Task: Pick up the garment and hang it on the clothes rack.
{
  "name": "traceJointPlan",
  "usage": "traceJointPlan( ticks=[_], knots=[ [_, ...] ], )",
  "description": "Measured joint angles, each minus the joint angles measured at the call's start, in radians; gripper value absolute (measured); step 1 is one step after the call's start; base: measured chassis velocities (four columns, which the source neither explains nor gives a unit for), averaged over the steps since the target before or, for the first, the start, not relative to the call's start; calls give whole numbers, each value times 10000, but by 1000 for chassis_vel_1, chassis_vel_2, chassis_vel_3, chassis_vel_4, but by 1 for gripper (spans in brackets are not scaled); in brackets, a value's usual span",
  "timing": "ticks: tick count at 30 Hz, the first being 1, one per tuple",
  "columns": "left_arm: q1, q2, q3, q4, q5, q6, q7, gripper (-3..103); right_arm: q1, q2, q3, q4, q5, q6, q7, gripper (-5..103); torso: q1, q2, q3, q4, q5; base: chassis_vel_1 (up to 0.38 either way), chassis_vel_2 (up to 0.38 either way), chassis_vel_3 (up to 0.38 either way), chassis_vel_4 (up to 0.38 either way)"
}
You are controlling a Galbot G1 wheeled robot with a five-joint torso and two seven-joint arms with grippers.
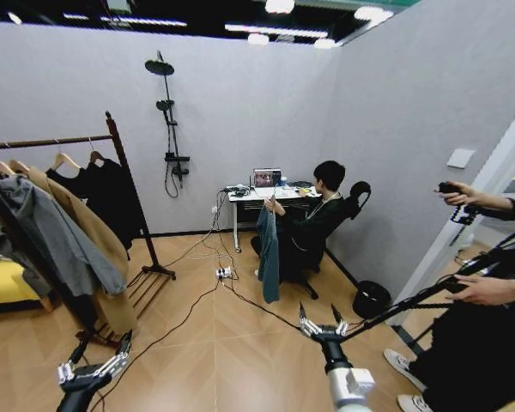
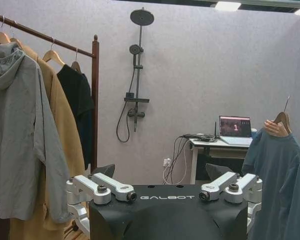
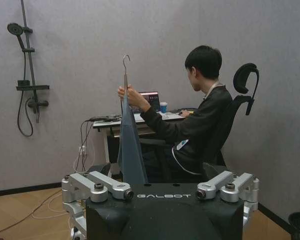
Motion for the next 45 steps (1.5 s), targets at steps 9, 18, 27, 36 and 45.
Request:
traceJointPlan(
  ticks=[9, 18, 27, 36, 45],
  knots=[
    [1, 0, 1, 0, 0, 0, 1, 100, 59, 2, -35, 535, 170, -523, 85, 100, -1, 0, 0, 3, -5, 0, 0, 0, 0],
    [0, 0, 1, 0, 0, 0, 2, 100, 99, -363, -14, 2643, 737, -1670, 205, 100, 0, 0, 0, 1, -1, 0, 0, 0, 0],
    [0, 0, 1, 0, 0, 0, 1, 100, 13, -277, -40, 2641, 531, -1059, 252, 100, 0, 0, 0, 1, 3, 0, 0, 0, 0],
    [0, 0, 1, 0, 0, 0, 1, 100, -377, -208, -39, 2616, 189, -272, 183, 100, 0, 0, 0, 0, 4, 0, 0, 0, 0],
    [0, 0, 1, 0, 0, 0, 1, 100, -236, -77, 38, 2486, 305, -333, 26, 100, 0, -1, 0, 1, 4, 0, 0, 0, 0]
  ],
)
